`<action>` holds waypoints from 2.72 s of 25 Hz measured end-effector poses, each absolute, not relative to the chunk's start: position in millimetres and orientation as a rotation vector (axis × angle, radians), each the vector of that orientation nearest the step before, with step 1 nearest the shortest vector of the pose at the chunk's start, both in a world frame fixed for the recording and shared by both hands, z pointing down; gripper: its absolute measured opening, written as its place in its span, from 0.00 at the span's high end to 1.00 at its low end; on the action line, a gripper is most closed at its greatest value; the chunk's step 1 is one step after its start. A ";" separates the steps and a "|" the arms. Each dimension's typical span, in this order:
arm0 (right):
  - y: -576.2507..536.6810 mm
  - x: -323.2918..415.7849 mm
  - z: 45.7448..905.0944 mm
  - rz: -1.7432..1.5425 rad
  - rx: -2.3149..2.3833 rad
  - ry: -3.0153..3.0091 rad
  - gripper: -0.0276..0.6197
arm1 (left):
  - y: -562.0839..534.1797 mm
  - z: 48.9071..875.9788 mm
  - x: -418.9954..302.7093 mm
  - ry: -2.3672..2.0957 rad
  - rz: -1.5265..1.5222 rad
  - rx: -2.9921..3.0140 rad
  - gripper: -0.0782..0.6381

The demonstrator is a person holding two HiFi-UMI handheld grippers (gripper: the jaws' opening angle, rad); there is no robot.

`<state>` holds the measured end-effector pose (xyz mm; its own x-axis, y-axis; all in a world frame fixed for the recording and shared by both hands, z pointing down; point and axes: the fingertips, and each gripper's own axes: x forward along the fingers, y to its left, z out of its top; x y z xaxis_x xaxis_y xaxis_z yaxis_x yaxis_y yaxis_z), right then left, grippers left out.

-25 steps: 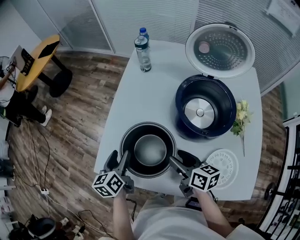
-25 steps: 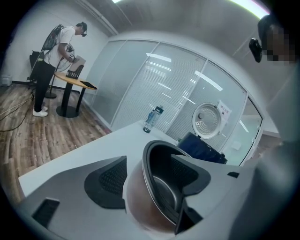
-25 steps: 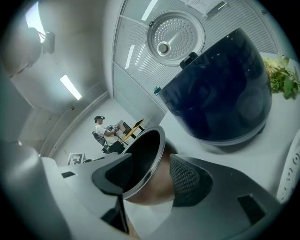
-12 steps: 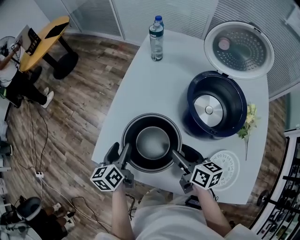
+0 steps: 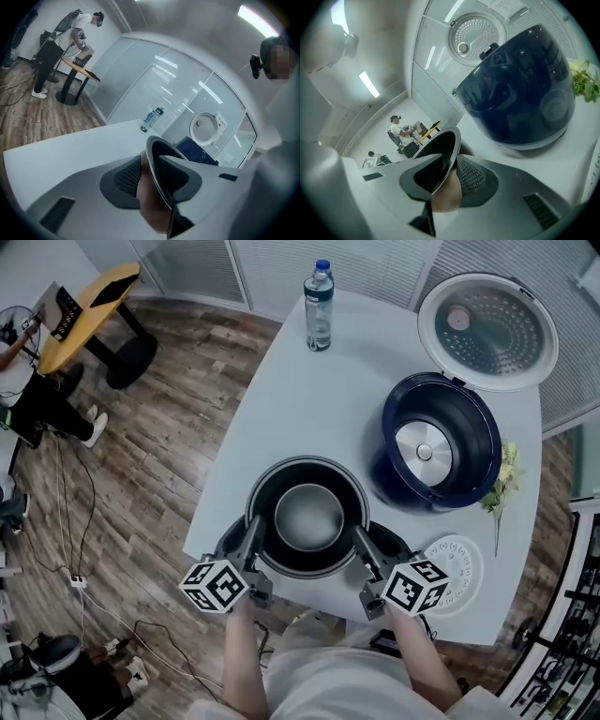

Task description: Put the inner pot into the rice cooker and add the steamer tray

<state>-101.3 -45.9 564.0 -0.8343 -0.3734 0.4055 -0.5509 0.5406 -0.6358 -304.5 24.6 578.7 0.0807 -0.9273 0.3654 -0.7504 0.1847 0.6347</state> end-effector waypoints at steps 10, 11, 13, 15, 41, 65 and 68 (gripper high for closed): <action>-44.9 -102.8 562.7 1.185 0.773 -2.555 0.80 | 25.1 578.0 -306.7 -1.686 -0.295 1.603 0.72; -45.0 -103.2 562.6 1.186 0.768 -2.553 0.80 | 24.9 577.7 -307.1 -1.685 -0.296 1.602 0.72; -45.1 -103.7 562.8 1.188 0.762 -2.548 0.80 | 24.6 577.3 -307.6 -1.687 -0.291 1.603 0.73; -44.9 -103.5 562.1 1.197 0.762 -2.546 0.81 | 24.7 577.6 -307.5 -1.691 -0.278 1.605 0.73; -38.2 -113.0 526.8 1.124 0.808 -2.607 0.83 | 28.5 545.5 -322.1 -1.681 -0.319 1.658 0.80; -38.5 -113.1 450.5 1.055 0.886 -2.775 0.84 | 23.9 453.2 -326.6 -1.693 -0.427 1.833 0.81; -40.0 -111.7 439.6 1.027 0.886 -2.811 0.84 | 20.9 441.3 -325.8 -1.695 -0.448 1.857 0.81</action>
